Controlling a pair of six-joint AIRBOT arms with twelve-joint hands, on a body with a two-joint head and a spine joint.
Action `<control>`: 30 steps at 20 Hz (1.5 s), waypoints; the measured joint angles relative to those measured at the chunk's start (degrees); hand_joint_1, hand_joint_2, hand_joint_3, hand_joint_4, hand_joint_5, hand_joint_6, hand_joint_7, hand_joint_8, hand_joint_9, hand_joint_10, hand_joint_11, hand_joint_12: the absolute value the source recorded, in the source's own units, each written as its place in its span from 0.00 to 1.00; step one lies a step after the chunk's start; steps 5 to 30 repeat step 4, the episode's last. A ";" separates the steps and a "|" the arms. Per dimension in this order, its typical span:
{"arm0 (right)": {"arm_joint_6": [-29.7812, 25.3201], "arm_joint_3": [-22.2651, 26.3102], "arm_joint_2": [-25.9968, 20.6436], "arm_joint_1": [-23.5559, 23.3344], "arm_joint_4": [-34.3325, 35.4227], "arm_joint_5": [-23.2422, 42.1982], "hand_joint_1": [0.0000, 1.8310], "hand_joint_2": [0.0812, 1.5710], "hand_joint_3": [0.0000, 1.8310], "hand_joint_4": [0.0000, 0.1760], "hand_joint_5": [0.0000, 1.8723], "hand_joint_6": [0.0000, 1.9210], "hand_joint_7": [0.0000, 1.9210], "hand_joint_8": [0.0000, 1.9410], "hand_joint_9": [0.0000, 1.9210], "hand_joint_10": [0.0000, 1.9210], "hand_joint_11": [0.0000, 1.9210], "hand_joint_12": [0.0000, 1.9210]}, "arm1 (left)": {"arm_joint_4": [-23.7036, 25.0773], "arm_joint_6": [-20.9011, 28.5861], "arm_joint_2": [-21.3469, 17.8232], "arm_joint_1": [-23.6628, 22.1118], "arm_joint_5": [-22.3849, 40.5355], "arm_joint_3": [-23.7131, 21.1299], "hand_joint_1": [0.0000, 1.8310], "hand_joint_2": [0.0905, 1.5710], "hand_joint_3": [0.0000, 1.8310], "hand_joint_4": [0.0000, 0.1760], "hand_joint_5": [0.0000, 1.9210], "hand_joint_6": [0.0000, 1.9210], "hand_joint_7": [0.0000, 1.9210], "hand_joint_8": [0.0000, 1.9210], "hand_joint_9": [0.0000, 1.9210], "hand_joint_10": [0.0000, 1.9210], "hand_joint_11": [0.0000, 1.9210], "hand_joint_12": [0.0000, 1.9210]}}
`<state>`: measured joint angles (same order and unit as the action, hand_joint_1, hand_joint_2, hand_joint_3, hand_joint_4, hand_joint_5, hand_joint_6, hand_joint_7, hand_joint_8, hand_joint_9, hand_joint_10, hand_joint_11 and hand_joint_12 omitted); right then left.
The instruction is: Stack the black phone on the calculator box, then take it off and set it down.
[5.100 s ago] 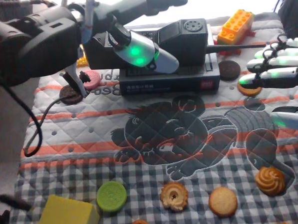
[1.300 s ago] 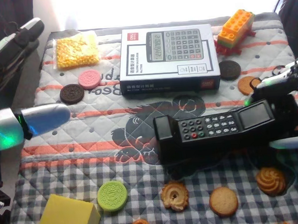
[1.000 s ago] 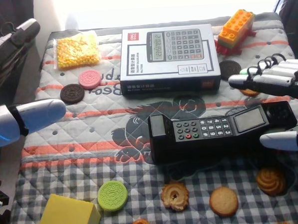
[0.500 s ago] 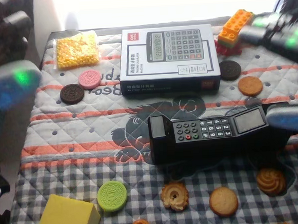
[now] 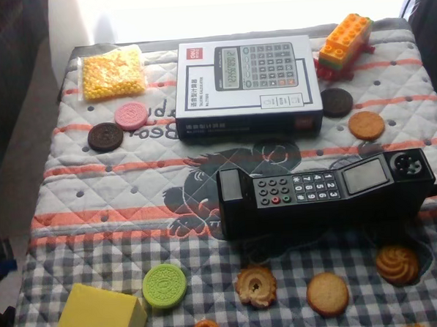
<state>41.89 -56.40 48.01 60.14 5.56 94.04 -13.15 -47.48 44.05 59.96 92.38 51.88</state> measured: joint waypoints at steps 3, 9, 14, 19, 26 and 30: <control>0.28 0.13 0.00 -1.18 -2.16 0.76 0.30 0.90 0.02 0.00 0.21 0.00 0.30 0.00 0.30 0.00 0.10 0.36 | 0.24 2.25 0.37 -2.19 -0.61 0.13 0.01 0.80 0.00 0.73 0.07 0.15 0.16 0.01 0.14 0.00 0.00 0.30; 0.17 0.57 -0.09 -1.33 -2.16 0.15 0.17 0.94 0.00 0.00 0.22 0.00 0.26 0.00 0.26 0.00 0.03 0.48 | 1.01 1.73 0.35 -3.45 -0.33 0.15 0.00 0.82 0.00 0.37 0.08 0.15 0.09 0.00 0.07 0.00 0.00 0.10; 0.17 0.57 -0.09 -1.33 -2.16 0.15 0.17 0.94 0.00 0.00 0.22 0.00 0.26 0.00 0.26 0.00 0.03 0.48 | 1.01 1.73 0.35 -3.45 -0.33 0.15 0.00 0.82 0.00 0.37 0.08 0.15 0.09 0.00 0.07 0.00 0.00 0.10; 0.17 0.57 -0.09 -1.33 -2.16 0.15 0.17 0.94 0.00 0.00 0.22 0.00 0.26 0.00 0.26 0.00 0.03 0.48 | 1.01 1.73 0.35 -3.45 -0.33 0.15 0.00 0.82 0.00 0.37 0.08 0.15 0.09 0.00 0.07 0.00 0.00 0.10; 0.17 0.57 -0.09 -1.33 -2.16 0.15 0.17 0.94 0.00 0.00 0.22 0.00 0.26 0.00 0.26 0.00 0.03 0.48 | 1.01 1.73 0.35 -3.45 -0.33 0.15 0.00 0.82 0.00 0.37 0.08 0.15 0.09 0.00 0.07 0.00 0.00 0.10; 0.17 0.57 -0.09 -1.33 -2.16 0.15 0.17 0.94 0.00 0.00 0.22 0.00 0.26 0.00 0.26 0.00 0.03 0.48 | 1.01 1.73 0.35 -3.45 -0.33 0.15 0.00 0.82 0.00 0.37 0.08 0.15 0.09 0.00 0.07 0.00 0.00 0.10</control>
